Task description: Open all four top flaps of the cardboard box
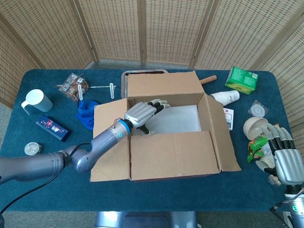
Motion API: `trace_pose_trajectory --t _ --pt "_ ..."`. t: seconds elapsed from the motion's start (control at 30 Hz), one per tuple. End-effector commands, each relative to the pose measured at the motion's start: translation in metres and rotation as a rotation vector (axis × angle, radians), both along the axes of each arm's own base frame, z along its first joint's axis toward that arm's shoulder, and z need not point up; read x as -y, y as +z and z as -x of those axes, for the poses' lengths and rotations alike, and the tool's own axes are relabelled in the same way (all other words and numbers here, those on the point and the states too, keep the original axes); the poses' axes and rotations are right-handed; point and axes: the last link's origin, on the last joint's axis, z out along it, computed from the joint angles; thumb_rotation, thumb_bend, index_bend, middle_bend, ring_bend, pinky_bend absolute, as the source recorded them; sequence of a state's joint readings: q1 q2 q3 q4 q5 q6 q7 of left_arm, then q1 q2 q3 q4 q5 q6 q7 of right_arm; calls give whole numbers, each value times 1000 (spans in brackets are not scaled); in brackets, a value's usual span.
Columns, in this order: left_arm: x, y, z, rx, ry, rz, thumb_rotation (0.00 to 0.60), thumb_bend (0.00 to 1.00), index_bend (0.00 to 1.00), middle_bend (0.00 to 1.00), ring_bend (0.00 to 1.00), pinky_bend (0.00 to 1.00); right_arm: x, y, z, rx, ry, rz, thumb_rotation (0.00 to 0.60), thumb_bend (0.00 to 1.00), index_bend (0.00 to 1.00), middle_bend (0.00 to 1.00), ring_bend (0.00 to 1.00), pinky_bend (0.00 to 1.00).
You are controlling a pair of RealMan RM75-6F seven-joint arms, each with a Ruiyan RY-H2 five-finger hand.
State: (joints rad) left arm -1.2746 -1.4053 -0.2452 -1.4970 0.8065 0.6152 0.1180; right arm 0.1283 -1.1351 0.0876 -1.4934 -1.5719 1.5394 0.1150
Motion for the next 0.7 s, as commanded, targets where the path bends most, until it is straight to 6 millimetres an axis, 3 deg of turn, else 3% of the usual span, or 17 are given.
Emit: trace_pose_trajectory --t 0.03,0.23,0.7 --pt "-4 9 -1 26 0 -33 600 54 51 0 0 269 0 -1 0 1 1 -4 600 0 0 23 0 0" --pt "-8 13 3 -15 -58 -106 600 53 22 0 0 223 0 -1 -1 4 3 -10 600 0 0 23 0 0" --pt "0 -16 3 -179 -254 -213 600 52 0 0 0 71 -1 0 -1 13 4 -10 600 0 0 25 0 0"
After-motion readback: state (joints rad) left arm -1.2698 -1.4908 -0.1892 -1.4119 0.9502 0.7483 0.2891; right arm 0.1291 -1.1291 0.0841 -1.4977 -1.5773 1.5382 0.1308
